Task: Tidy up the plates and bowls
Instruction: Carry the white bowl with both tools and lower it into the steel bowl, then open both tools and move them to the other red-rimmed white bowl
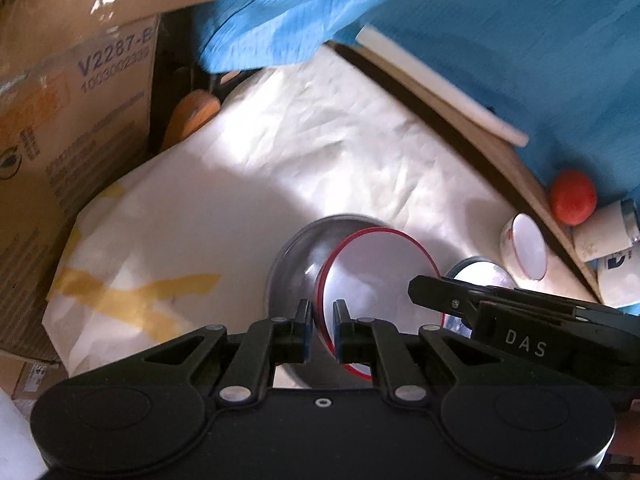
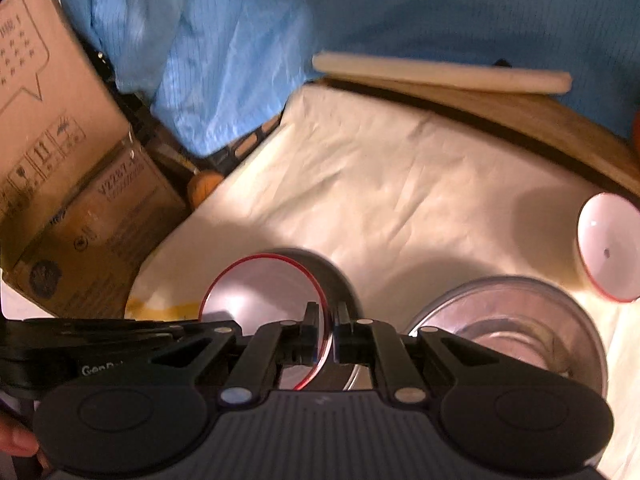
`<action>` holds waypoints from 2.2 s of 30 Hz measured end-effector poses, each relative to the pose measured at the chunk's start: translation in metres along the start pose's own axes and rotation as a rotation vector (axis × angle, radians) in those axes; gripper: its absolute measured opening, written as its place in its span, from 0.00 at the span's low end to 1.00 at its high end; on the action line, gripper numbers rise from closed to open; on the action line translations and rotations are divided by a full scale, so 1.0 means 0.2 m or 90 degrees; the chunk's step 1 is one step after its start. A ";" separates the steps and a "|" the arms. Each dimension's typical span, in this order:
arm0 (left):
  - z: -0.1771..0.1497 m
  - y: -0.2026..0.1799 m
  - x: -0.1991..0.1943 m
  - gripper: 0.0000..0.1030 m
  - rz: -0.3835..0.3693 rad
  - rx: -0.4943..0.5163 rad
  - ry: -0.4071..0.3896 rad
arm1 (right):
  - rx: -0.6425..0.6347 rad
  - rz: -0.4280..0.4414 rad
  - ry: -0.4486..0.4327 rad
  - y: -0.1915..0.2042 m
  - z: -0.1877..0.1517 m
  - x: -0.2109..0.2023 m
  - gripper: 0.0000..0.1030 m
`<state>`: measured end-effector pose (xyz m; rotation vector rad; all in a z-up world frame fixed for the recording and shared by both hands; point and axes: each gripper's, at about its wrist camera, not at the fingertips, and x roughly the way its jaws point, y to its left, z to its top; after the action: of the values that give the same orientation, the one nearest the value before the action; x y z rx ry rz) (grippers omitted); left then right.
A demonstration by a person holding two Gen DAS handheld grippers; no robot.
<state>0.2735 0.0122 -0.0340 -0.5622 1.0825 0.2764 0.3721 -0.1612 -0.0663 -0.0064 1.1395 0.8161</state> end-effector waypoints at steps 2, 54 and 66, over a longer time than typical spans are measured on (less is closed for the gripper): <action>-0.01 0.01 0.00 0.10 0.001 0.000 0.007 | 0.001 -0.003 0.008 0.01 -0.01 0.02 0.07; 0.12 -0.25 0.01 0.75 0.011 0.053 -0.032 | 0.111 -0.003 -0.105 -0.32 -0.10 -0.32 0.80; 0.13 -0.63 0.21 0.96 -0.041 0.143 -0.026 | 0.234 -0.081 -0.168 -0.72 -0.25 -0.51 0.97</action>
<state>0.3733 -0.0804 -0.0246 -0.3887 1.0379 0.1075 0.3980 -0.3417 -0.0629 0.3224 1.0126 0.4689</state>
